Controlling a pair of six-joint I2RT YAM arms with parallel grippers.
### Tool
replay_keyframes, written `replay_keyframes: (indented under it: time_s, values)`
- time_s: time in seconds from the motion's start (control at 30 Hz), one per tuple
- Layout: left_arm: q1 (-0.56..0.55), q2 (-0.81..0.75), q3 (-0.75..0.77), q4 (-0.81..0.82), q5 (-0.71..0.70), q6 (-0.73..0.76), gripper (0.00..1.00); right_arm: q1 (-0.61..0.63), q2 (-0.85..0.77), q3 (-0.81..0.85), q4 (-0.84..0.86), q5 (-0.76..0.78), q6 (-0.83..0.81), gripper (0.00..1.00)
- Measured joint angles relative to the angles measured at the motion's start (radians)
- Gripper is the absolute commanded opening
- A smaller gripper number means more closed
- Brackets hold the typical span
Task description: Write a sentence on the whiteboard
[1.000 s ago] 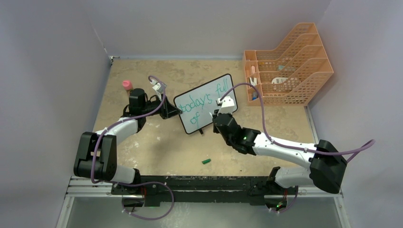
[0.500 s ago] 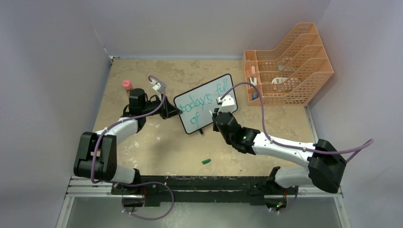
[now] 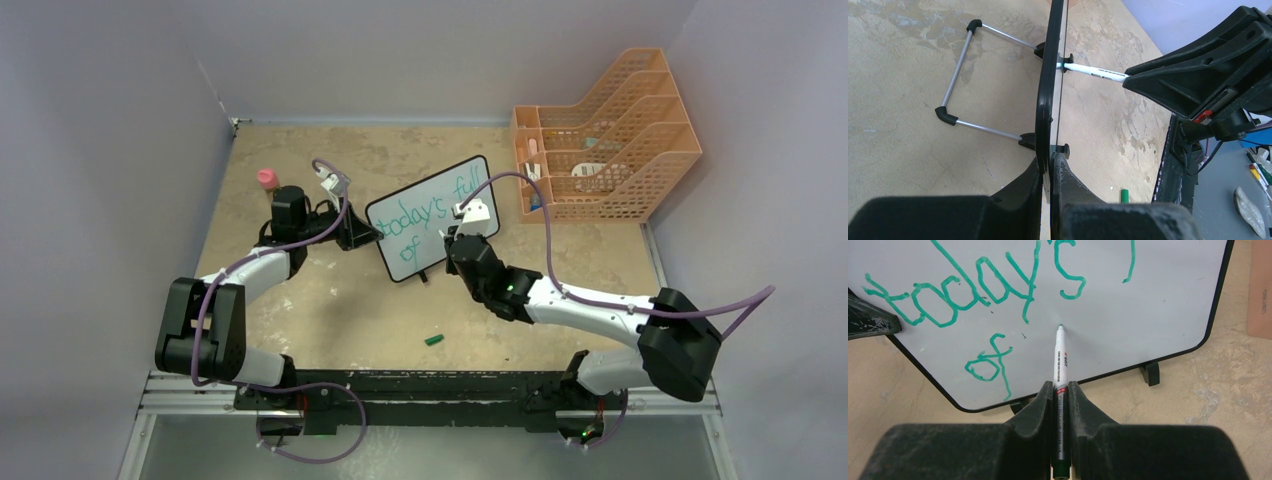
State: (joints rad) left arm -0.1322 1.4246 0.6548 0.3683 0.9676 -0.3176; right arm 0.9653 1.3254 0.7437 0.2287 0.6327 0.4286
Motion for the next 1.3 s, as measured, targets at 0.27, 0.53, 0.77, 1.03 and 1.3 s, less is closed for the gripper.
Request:
replay_keyframes:
  time_s: [0.27, 0.53, 0.77, 1.03, 1.3]
  values:
    - [0.0, 0.0, 0.003, -0.001, -0.001, 0.0, 0.0, -0.004, 0.005, 0.0, 0.01, -0.006, -0.008, 0.0]
    - [0.0, 0.0, 0.004, -0.002, -0.002, 0.0, 0.0, -0.007, 0.005, 0.0, 0.009, -0.015, -0.01, 0.0]
    - [0.0, 0.0, 0.005, -0.005, -0.003, 0.0, 0.0, -0.008, 0.003, 0.0, 0.004, -0.015, -0.004, 0.0]
    - [0.0, 0.0, 0.005, -0.01, -0.003, 0.001, 0.0, -0.009, -0.006, 0.0, -0.014, -0.017, -0.002, 0.0]
    - [0.0, 0.0, 0.005, -0.012, -0.003, 0.005, 0.0, -0.009, -0.048, -0.008, -0.025, -0.018, 0.008, 0.0]
